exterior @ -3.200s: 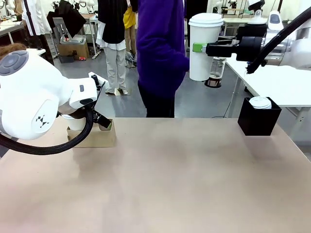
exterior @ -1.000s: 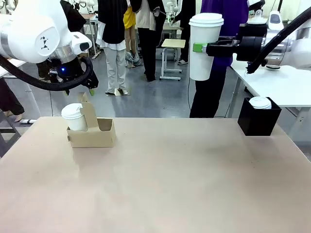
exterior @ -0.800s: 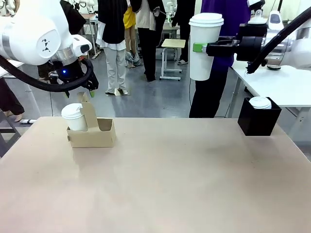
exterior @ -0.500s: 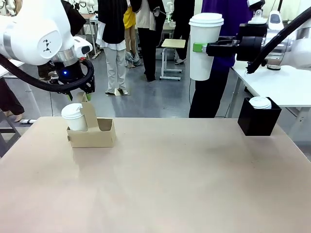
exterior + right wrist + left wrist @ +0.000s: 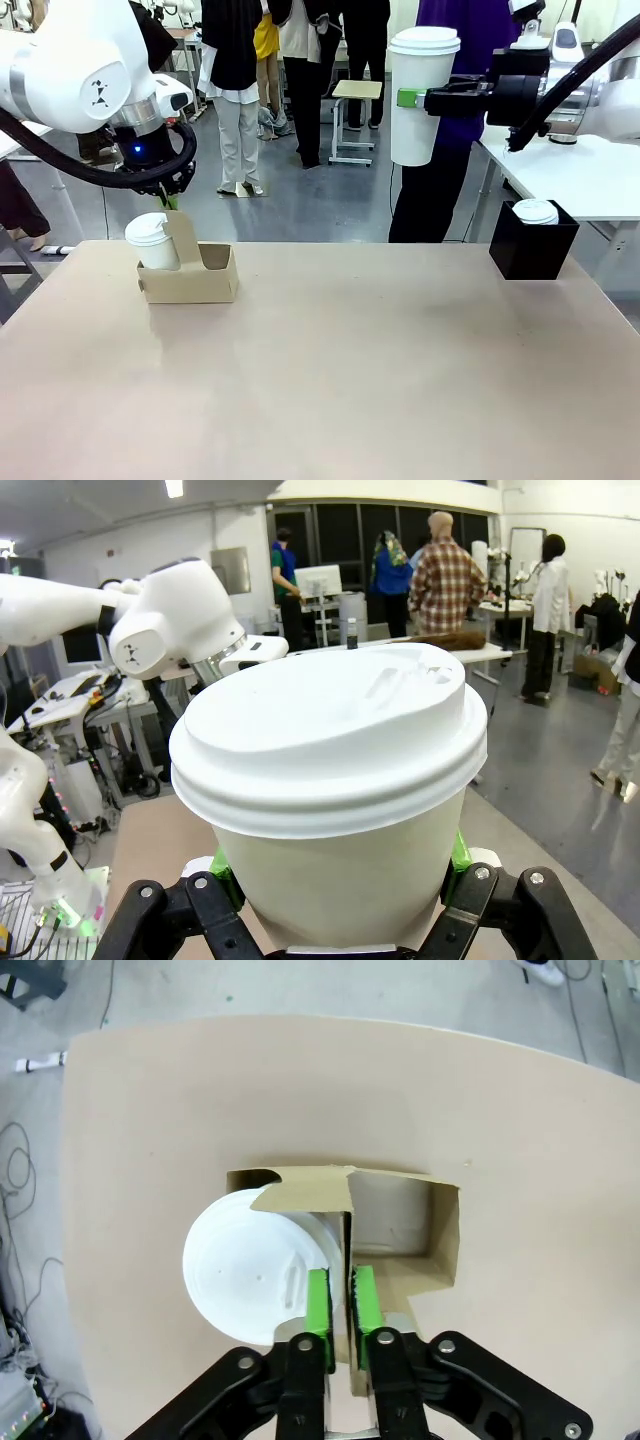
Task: Pour a drink into a cup and package it in a carrier.
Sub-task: Position the Cup Carrier in the center of the table.
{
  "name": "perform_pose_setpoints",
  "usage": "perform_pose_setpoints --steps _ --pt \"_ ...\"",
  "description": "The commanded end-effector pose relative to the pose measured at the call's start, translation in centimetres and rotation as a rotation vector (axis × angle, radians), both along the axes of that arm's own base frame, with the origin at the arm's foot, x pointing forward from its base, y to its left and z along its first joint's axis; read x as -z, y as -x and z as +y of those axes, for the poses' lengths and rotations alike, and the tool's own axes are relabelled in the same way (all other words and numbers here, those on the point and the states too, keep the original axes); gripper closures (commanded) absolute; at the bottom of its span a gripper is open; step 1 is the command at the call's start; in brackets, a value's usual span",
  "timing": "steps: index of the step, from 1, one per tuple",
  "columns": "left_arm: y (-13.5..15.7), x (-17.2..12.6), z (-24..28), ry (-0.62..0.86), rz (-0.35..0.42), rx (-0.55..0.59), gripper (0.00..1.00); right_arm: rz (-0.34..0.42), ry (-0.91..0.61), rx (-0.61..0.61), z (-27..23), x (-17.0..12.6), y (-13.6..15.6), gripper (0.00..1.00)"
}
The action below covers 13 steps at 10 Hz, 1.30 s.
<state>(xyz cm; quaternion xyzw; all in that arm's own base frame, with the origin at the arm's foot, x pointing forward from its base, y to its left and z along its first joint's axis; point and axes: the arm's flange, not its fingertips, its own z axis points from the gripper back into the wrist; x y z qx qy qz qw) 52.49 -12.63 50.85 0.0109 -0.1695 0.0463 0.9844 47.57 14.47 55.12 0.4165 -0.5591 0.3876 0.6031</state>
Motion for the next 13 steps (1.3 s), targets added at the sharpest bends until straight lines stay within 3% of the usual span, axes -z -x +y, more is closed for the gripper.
perform_pose_setpoints --steps 1,2,3,6,7,10,13 --pt "-0.7 0.1 0.1 0.026 -0.004 0.000 1.00 -0.003 0.003 0.011 0.3 -0.3 0.1 0.16" --pt "-0.9 0.2 0.1 0.008 -0.037 -0.021 1.00 -0.003 0.003 0.011 0.3 -0.3 0.1 0.16" --pt "-0.1 0.1 0.0 0.003 0.000 0.000 1.00 -0.003 0.003 0.011 0.3 -0.3 0.1 0.16" --pt "-0.1 0.1 0.0 0.003 0.000 0.000 1.00 -0.003 0.003 0.011 0.3 -0.3 0.1 0.16" --pt "-0.3 0.2 -0.1 0.006 -0.007 0.003 0.96 -0.003 0.003 0.011 0.3 -0.3 0.1 0.16" --pt "2.0 -4.6 -2.1 0.055 -0.017 0.019 0.99 -0.003 0.003 0.011 0.3 -0.3 0.1 0.16" --pt "6.2 -9.9 -8.4 0.030 -0.026 0.035 0.99 -0.003 0.003 0.011 0.3 -0.3 0.1 0.16"
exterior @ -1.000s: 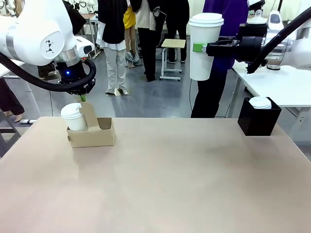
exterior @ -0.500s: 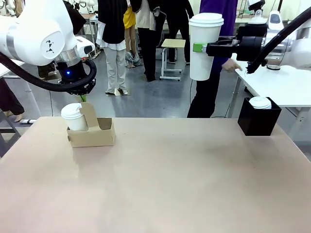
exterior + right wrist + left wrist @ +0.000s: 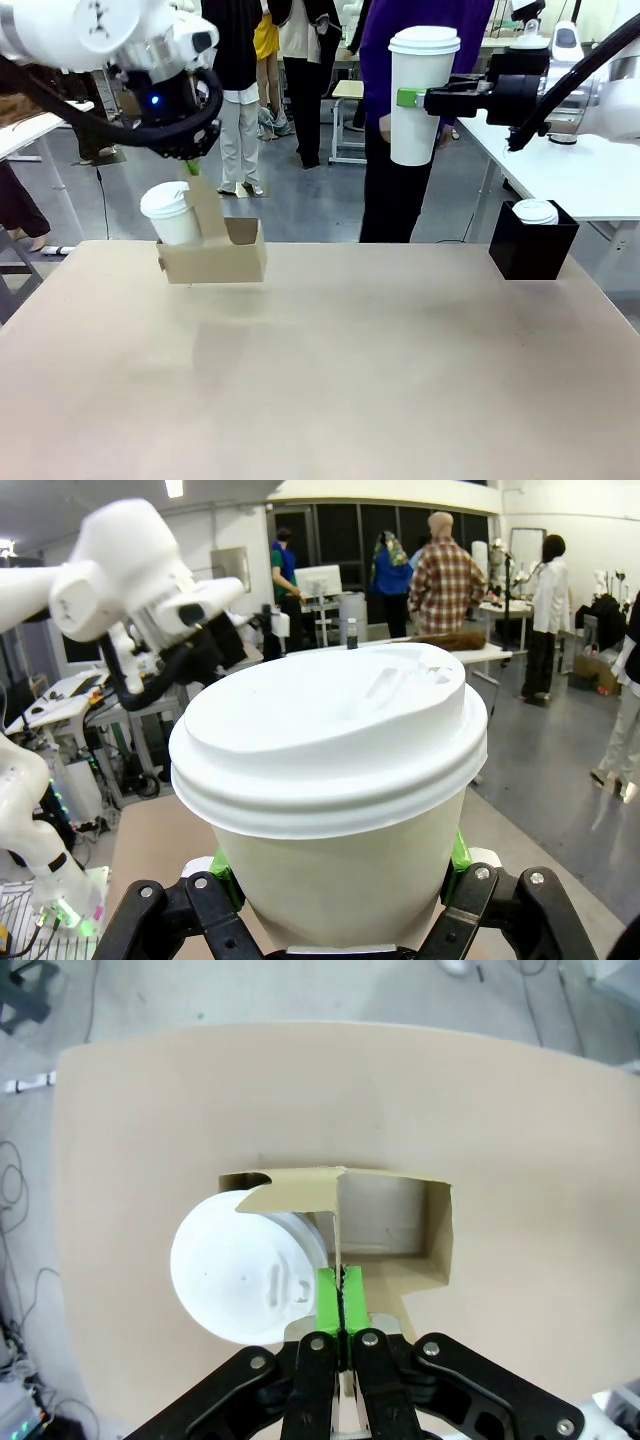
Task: Pour a drink into a cup and package it in a carrier.
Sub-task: Position the Cup Carrier in the center of the table.
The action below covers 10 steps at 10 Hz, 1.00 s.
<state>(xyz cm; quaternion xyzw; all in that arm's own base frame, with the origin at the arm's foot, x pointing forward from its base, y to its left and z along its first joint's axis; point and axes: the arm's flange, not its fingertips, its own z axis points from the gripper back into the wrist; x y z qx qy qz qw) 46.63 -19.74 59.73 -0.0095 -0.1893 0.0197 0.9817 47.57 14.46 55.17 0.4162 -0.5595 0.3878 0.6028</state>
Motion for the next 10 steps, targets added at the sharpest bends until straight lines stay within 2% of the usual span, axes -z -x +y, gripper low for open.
perform_pose_setpoints --steps 1,3,5,10 --pt "2.0 -2.2 -3.8 0.004 0.038 -0.019 0.99 -0.002 0.003 0.011 0.3 -0.3 0.1 0.16" --pt "5.6 -3.3 -9.6 0.007 0.047 0.005 0.99 -0.002 0.003 0.011 0.3 -0.3 0.1 0.16" --pt "8.1 -2.3 -14.7 0.011 0.061 0.040 0.99 -0.002 0.003 0.011 0.3 -0.3 0.1 0.16" --pt "9.2 4.3 -21.7 0.007 0.070 0.004 0.99 -0.002 0.003 0.011 0.3 -0.3 0.1 0.16"
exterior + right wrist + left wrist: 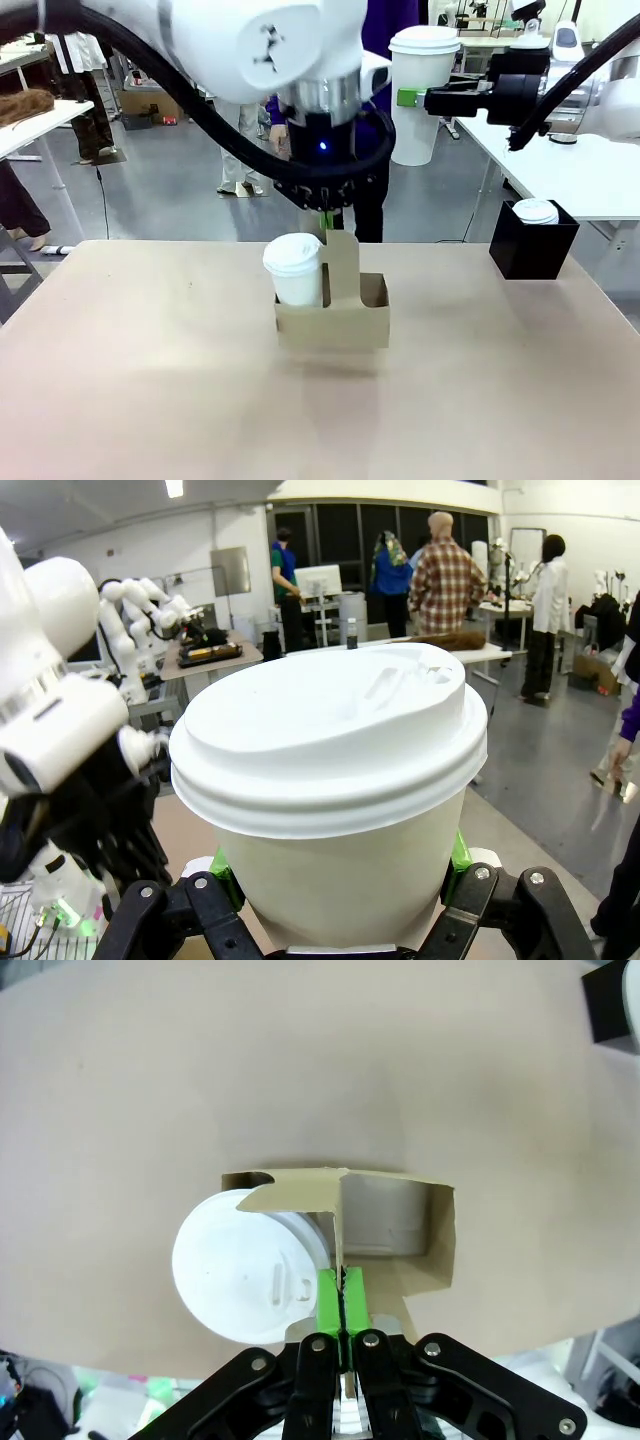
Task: Pour a drink into a cup and package it in a carrier.
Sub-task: Position the Cup Carrier in the center of the table, then insert the held 600 ml Paper Cup into the Cup Carrier.
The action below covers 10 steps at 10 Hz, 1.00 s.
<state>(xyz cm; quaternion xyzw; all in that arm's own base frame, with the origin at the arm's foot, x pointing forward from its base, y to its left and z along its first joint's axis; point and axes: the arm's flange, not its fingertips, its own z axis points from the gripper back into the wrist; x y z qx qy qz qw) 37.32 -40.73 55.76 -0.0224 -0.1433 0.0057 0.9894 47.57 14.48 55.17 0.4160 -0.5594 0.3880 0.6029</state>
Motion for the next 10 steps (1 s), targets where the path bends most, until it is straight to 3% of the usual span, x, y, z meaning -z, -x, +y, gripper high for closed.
perform_pose_setpoints --steps 1,6,10 --pt "-0.2 1.7 -1.2 -0.017 -0.024 -0.039 0.99 -0.002 0.002 0.010 0.3 -0.3 0.1 0.16" --pt "-0.3 6.7 -2.0 -0.065 0.023 -0.046 0.99 -0.002 0.002 0.010 0.3 -0.3 0.1 0.16" --pt "-0.5 5.8 -2.4 -0.051 0.048 -0.031 0.99 -0.002 0.002 0.010 0.3 -0.3 0.1 0.16"
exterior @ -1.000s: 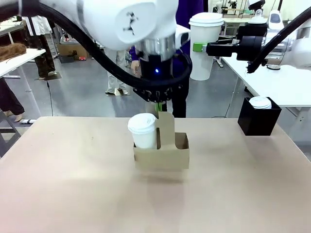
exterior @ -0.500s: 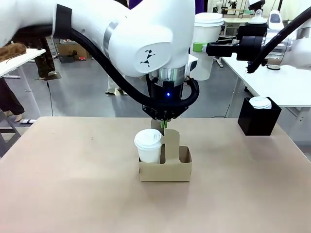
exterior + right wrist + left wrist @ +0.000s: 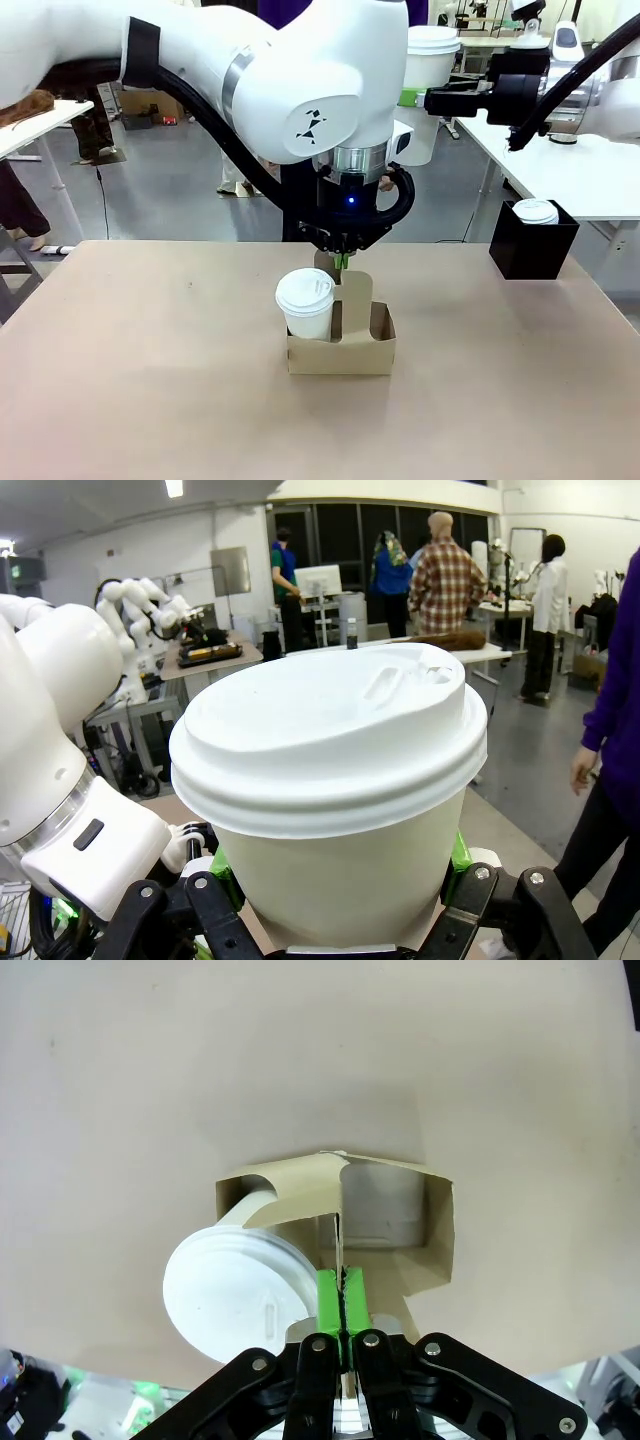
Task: Pour a drink into a cup and package it in a carrier.
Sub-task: Insert the held 600 ml Paper Cup into the Cup Carrier.
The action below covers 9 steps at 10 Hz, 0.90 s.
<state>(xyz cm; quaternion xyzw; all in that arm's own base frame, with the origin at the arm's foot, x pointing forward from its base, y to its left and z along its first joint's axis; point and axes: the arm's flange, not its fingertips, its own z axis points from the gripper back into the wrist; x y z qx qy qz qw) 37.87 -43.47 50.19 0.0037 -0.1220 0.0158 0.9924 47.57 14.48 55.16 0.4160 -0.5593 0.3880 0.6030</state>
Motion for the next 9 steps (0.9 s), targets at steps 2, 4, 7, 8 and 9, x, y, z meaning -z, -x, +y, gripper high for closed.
perform_pose_setpoints --steps 2,4,7,8,9 --pt "0.0 0.0 0.0 0.000 0.000 0.000 0.98 -0.002 0.002 0.011 0.3 -0.3 0.1 0.16" --pt "0.0 -1.5 0.9 0.004 0.017 0.050 0.40 -0.002 0.002 0.011 0.3 -0.3 0.1 0.16" --pt "1.2 -5.5 4.1 0.053 0.079 0.142 0.36 0.111 0.002 -0.053 -4.0 0.6 -3.3 0.16" --pt "1.9 -6.7 5.4 0.065 0.095 0.185 0.00 0.158 -0.014 -0.101 -6.1 1.0 -4.4 0.16" --pt "2.4 -8.0 6.9 0.059 0.113 0.255 0.04 0.199 -0.047 -0.160 -8.4 1.5 -5.3 0.16"
